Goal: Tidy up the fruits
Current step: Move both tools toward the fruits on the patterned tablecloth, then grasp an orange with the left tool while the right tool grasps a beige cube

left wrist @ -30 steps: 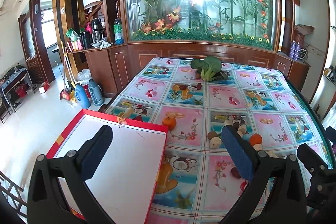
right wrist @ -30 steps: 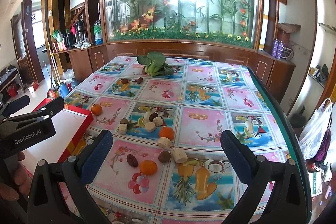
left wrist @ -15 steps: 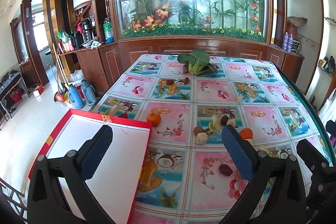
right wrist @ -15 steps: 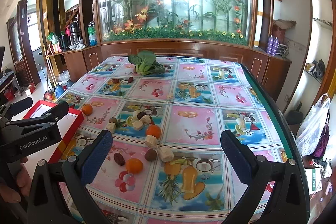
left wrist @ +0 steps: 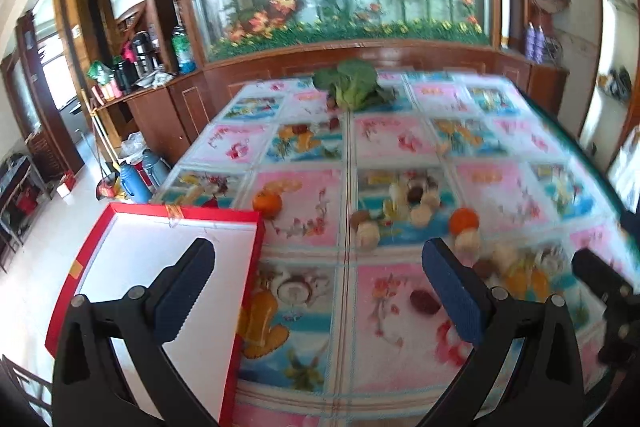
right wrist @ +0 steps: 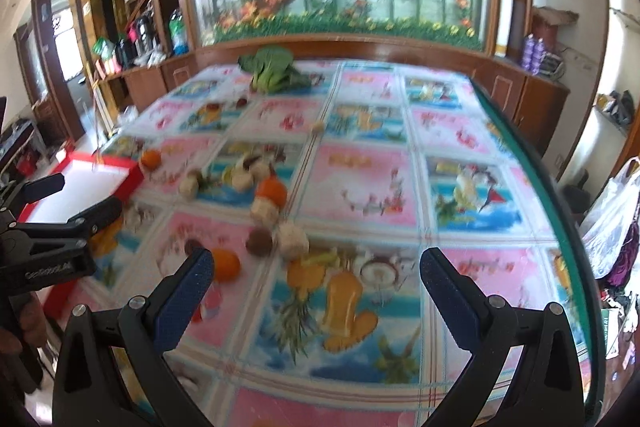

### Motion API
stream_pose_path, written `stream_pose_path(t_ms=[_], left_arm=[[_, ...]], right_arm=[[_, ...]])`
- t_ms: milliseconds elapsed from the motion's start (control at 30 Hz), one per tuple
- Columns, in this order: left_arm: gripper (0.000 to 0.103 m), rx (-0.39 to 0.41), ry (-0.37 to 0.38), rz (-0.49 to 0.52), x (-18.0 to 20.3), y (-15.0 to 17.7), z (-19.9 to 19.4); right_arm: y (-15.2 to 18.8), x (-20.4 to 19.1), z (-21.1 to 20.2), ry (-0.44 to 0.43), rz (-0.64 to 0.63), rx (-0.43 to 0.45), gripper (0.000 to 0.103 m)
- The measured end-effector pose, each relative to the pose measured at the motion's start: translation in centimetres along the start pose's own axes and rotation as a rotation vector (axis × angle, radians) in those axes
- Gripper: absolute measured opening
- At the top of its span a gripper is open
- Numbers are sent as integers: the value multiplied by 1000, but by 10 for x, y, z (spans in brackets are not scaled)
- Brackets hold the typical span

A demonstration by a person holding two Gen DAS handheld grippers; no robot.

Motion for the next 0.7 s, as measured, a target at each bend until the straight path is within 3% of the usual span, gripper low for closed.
stream_pose_path(t_ms=[233, 367, 533, 600, 700], left_arm=[[103, -105, 94, 103, 7, 47, 15], [103, -100, 111, 127, 12, 48, 14], [103, -101, 168, 150, 22, 45, 14], [103, -113, 192, 159, 28, 44, 16], [103, -120, 200, 190, 39, 43, 18]], right_arm=[[4, -7, 23, -62, -7, -33, 102], [3, -3, 33, -58, -17, -39, 99], [1, 3, 57, -34, -47, -84, 85], [0, 2, 66, -46, -57, -110, 72], [0, 2, 75, -41, -73, -131, 63]])
Point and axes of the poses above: each gripper's, at about its wrist camera, not at the fingertips, and z roughly the way its jaws point, x to its right, y to its underside, the point moved 2 cm from there along z, roughly the way its jaws point, and after that the axes turned 8 degrees about -y, right-handed, at the moved point
